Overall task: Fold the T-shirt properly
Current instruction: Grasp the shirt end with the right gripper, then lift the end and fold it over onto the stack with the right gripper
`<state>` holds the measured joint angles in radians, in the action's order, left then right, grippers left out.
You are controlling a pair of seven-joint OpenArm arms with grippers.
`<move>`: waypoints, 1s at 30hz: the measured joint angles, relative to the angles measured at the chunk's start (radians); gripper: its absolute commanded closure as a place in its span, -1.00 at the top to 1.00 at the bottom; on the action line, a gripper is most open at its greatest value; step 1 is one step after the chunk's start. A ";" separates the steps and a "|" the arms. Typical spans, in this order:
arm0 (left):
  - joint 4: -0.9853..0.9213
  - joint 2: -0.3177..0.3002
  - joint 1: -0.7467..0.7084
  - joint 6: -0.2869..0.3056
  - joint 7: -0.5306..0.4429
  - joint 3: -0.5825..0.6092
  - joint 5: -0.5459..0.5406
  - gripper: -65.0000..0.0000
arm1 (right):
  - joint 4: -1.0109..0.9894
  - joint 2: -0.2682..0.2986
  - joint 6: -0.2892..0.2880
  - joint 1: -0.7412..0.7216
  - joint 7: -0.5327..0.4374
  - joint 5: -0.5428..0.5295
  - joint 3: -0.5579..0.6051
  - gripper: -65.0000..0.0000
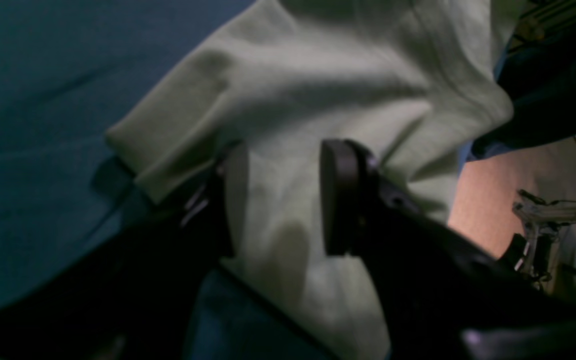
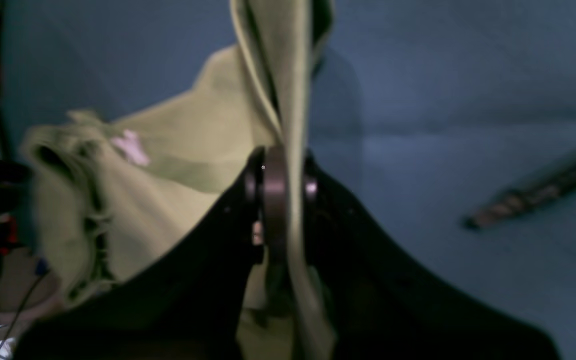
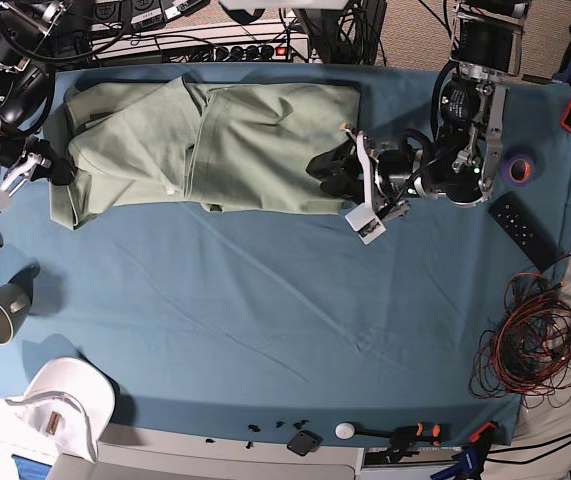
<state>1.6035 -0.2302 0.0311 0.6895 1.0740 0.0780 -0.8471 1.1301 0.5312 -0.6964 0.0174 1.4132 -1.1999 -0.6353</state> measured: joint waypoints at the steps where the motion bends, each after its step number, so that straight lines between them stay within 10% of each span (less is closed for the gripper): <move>1: 0.000 0.000 0.000 0.000 0.000 0.000 0.000 -0.23 | 0.000 0.000 0.000 0.001 0.000 -0.047 0.000 -1.00; 7: 0.000 0.000 0.000 0.000 0.000 0.000 0.000 -0.23 | 0.000 -0.033 0.000 0.000 -0.003 -0.128 0.000 -1.00; 16: 0.000 0.003 0.000 0.001 0.000 -0.016 0.001 -0.23 | 0.288 -0.227 0.003 0.080 -0.004 -0.110 0.000 -1.00; 30: 0.018 -0.038 -0.002 0.000 0.003 -0.389 -0.043 -0.23 | 0.775 -0.414 0.000 0.344 0.001 -0.051 -0.001 -1.00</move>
<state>1.6218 -0.2680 0.0292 0.6899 1.0771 -0.3107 -0.8902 1.9053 0.1173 -0.6964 0.3614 1.4143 -1.2510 -0.6365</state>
